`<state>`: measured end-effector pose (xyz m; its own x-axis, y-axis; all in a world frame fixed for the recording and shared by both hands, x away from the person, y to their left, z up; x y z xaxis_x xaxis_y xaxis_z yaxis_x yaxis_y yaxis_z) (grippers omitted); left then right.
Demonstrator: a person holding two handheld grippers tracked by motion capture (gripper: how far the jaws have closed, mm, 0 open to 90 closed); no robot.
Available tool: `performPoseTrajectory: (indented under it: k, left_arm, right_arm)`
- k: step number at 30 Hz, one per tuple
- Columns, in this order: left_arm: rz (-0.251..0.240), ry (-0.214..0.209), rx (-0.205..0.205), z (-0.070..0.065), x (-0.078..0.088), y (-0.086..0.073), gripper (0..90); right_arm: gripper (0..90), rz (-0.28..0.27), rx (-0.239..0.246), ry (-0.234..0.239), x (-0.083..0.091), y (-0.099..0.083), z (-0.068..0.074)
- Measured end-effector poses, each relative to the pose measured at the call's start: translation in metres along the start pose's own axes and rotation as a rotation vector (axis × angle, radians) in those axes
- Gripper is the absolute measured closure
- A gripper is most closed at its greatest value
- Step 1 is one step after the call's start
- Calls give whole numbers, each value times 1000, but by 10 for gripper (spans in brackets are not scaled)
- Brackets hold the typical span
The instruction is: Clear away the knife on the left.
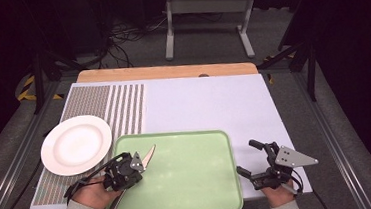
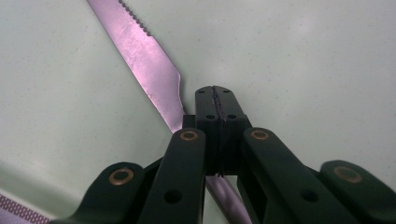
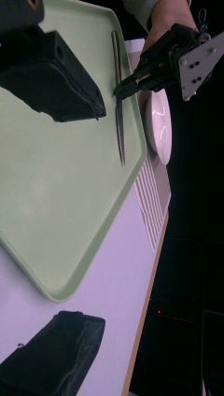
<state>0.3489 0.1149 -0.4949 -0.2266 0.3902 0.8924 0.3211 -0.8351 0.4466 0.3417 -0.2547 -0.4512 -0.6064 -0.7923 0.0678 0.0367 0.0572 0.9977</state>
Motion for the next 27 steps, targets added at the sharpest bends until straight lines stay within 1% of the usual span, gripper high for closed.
performPoseTrajectory:
  k: [1, 5, 9, 11, 12, 16, 20, 25, 27]
  left_arm:
    - [5, -2, 5, 1, 1, -1, 899]
    - [-6, -5, 35, 4, 1, -4, 899]
    - [-9, -5, 38, 7, 2, -5, 899]
    - [-5, -6, 54, 8, 2, -6, 899]
    - [-8, -7, 51, 9, 2, -7, 899]
    - [-7, -4, 76, 11, 3, -9, 899]
    - [-9, -1, 78, 14, 4, -10, 899]
    - [-9, 1, 102, 17, 5, -13, 899]
    - [-11, 6, 101, 19, 5, -14, 899]
  right_arm:
    - [22, 0, 0, 0, 0, 0, 0]
    - [22, 3, 0, 0, 0, 0, 0]
    - [22, 3, 0, -1, 0, 0, 0]
    - [22, 2, 1, 0, 0, 0, 0]
    - [22, 3, 3, -1, 0, -1, 0]
    - [22, 7, 3, 0, 0, -1, 0]
    - [22, 7, 2, -1, 0, -1, 0]
    - [22, 7, 1, -2, 0, -1, 0]
    - [22, 6, 1, -3, 0, -1, -1]
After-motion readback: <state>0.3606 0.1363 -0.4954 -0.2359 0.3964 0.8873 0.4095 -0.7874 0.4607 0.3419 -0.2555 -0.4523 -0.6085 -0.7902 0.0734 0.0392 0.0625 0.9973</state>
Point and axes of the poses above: each handheld gripper's, and its own axes: x roughly backward along the jaws, y roughly out of its top, z roughly to its left, the point moved 7 cm from there along -x, roughly forward along the jaws, and after that the axes turned 6 degrees about -z, right-handed, at the moved point
